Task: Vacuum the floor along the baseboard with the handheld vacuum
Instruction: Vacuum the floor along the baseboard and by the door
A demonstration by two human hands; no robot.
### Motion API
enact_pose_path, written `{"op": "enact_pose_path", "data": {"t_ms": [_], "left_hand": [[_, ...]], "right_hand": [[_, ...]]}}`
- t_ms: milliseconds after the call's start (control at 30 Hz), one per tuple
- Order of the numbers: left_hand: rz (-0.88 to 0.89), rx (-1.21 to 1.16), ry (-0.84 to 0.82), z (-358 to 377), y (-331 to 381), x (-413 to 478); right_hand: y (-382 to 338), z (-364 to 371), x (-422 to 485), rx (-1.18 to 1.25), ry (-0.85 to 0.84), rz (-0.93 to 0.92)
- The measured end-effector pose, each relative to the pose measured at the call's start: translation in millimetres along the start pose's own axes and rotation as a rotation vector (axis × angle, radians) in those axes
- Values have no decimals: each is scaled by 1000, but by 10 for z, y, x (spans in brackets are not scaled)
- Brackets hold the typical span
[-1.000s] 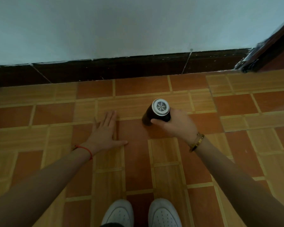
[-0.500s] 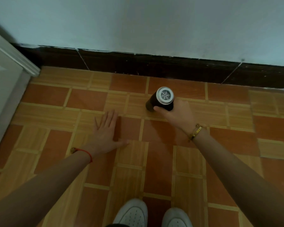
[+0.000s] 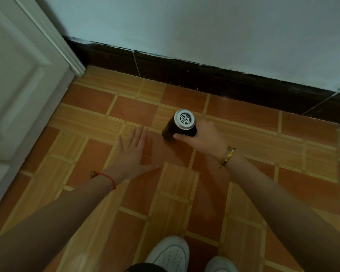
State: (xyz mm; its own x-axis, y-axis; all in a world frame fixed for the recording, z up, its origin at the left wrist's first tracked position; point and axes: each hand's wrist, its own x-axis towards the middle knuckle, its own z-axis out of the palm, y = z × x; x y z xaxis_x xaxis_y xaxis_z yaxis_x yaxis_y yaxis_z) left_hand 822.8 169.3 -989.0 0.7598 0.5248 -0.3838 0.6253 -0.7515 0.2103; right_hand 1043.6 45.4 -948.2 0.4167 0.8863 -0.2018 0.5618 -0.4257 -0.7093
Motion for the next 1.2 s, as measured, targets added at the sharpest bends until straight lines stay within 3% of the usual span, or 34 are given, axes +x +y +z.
{"op": "enact_pose_path", "data": {"t_ms": [267, 633, 1200], "left_hand": [[-138, -8, -18, -42, -372, -461], [-319, -115, 25, 139, -800, -947], [-423, -183, 142, -100, -1326, -426]], "right_hand": [[-194, 161, 185, -88, 196, 41], [-796, 831, 202, -32, -82, -130], [-1322, 1120, 1508, -50, -1, -195]]}}
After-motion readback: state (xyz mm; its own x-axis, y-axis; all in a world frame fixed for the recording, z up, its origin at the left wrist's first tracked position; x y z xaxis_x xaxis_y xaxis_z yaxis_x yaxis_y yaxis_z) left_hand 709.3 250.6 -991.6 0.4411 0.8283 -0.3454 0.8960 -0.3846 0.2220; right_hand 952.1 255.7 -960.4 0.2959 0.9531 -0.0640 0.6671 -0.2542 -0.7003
